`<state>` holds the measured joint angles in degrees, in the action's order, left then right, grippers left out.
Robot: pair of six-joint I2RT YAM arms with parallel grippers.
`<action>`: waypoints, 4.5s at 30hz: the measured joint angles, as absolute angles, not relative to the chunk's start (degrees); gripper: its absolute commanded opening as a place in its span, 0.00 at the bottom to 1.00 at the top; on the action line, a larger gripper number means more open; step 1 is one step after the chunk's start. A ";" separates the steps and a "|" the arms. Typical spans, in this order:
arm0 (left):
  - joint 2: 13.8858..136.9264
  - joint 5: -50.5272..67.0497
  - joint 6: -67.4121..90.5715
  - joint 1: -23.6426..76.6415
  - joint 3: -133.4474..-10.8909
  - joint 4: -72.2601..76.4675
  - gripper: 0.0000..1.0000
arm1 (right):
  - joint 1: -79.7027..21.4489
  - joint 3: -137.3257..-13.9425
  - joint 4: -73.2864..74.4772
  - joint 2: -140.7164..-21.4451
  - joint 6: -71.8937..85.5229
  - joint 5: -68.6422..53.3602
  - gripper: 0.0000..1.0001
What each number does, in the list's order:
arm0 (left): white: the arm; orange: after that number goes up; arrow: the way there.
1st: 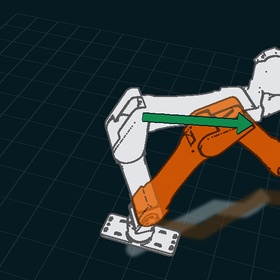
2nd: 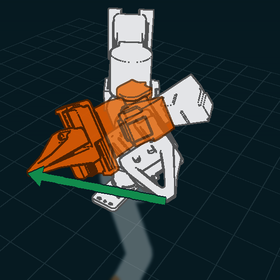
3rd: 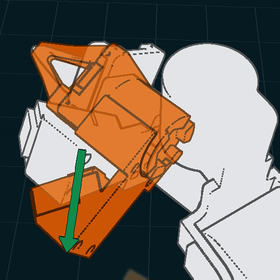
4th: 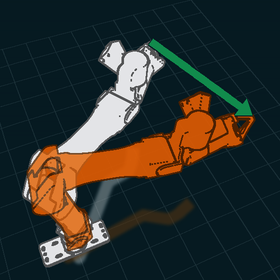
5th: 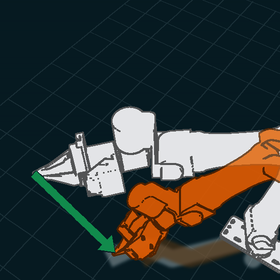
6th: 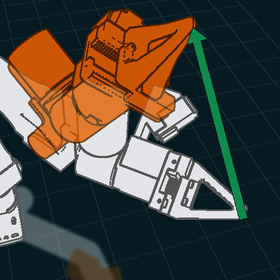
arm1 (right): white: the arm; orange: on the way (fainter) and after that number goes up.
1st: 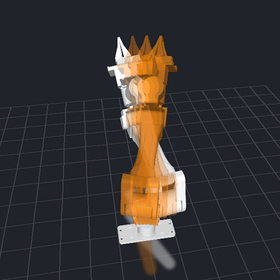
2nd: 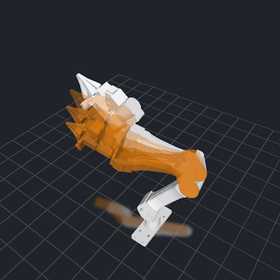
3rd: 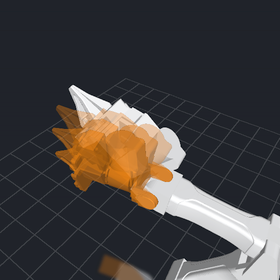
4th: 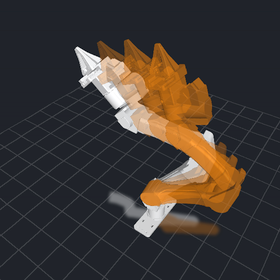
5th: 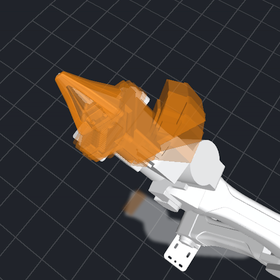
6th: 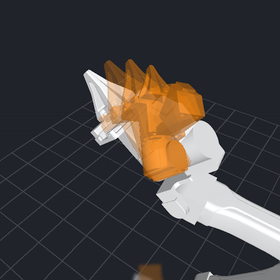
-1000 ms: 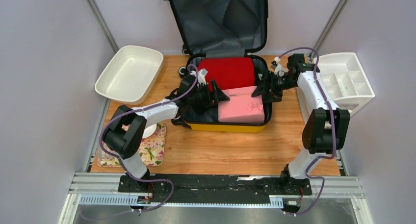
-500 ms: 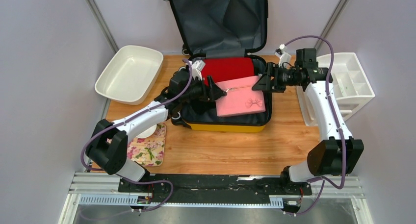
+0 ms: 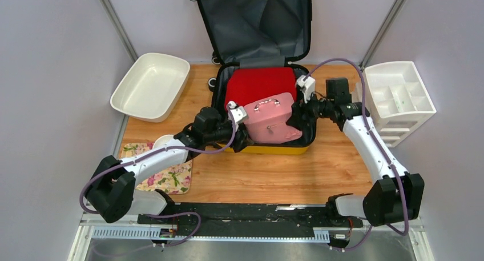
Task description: Open, take out, and arrange the luggage
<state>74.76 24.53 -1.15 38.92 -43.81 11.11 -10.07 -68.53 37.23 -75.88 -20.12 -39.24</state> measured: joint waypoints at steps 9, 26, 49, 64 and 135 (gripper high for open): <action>70.83 31.92 -4.97 41.45 -41.28 11.05 0.90 | -9.26 -61.91 49.76 -66.92 -35.79 -36.36 0.91; 85.56 49.74 4.67 31.59 -77.58 -11.77 0.89 | -5.52 -94.87 63.20 -87.18 -18.87 -48.99 0.75; 102.50 49.56 25.23 34.24 -82.26 -7.11 0.80 | -7.11 -74.19 60.62 -80.47 -18.94 -44.66 0.64; 104.84 50.17 19.57 36.82 -86.04 -11.25 0.67 | -7.07 -74.24 62.19 -80.84 -19.79 -43.77 0.66; 62.96 53.15 13.52 25.45 -53.60 -9.21 0.78 | -19.29 -97.93 69.43 -77.91 -41.63 -28.95 0.00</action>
<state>62.96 53.15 13.52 25.45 -53.60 -9.21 -19.29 -97.93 69.43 -77.91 -41.63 -28.95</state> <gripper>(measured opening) 0.779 0.062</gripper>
